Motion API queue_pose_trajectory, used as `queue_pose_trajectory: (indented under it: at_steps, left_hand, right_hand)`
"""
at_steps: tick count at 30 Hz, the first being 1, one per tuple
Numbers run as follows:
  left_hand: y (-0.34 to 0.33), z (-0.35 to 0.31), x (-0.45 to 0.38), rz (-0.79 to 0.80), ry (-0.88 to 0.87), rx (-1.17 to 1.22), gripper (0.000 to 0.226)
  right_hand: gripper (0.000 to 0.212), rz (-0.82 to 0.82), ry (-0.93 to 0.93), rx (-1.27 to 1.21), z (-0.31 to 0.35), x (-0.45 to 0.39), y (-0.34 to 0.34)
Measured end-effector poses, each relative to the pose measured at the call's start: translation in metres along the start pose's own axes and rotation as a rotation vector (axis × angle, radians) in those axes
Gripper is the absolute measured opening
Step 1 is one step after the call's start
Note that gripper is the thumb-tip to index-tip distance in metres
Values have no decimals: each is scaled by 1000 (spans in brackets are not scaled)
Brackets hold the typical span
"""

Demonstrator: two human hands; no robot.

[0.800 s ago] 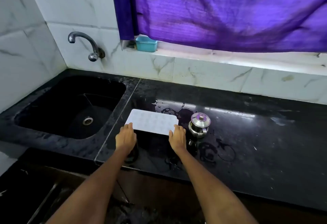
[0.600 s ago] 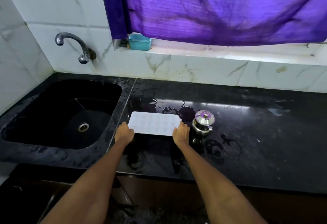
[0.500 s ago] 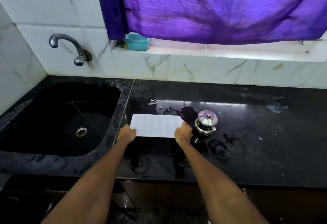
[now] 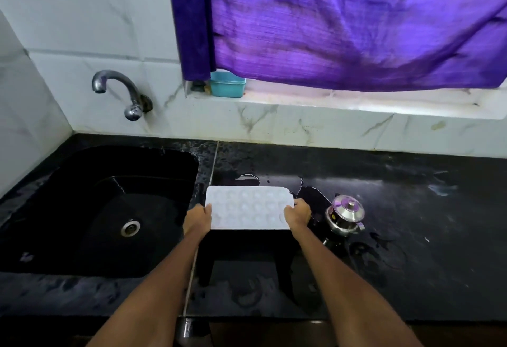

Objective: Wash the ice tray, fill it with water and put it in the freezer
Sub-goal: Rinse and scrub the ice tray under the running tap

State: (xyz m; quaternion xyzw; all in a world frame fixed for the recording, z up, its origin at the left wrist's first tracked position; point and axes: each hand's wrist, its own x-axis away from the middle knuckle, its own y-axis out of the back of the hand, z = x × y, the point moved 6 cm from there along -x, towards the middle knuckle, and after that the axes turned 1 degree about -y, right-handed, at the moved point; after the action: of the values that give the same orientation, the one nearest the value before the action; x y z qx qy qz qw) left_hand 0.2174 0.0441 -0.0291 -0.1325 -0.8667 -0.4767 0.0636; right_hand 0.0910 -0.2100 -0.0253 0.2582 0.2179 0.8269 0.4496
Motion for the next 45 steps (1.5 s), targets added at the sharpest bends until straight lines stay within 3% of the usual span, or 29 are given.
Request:
queue_pose_trajectory:
  at_steps: [7, 16, 21, 26, 30, 34, 40, 45]
  left_hand:
    - [33, 24, -17, -96, 27, 133, 55]
    - [65, 64, -50, -171, 197, 399, 58]
    - [81, 89, -71, -155, 321, 664, 52]
    - [104, 120, -111, -132, 295, 637, 54]
    - [130, 147, -148, -118, 263, 619, 51]
    - [148, 182, -177, -106, 269, 615, 51]
    - [161, 216, -208, -81, 280, 602, 54]
    - [168, 225, -230, -71, 261, 588, 56]
  right_hand:
    - [28, 114, 53, -79, 48, -7, -46]
    - [28, 205, 112, -55, 93, -9, -100]
    - [26, 198, 144, -37, 126, 7, -137]
    - [30, 164, 87, 108, 144, 24, -184]
    - [35, -3, 272, 279, 193, 44, -218]
    - [41, 117, 513, 122, 278, 70, -281]
    - [63, 330, 198, -281, 359, 85, -367]
    - [30, 317, 63, -512, 394, 65, -396]
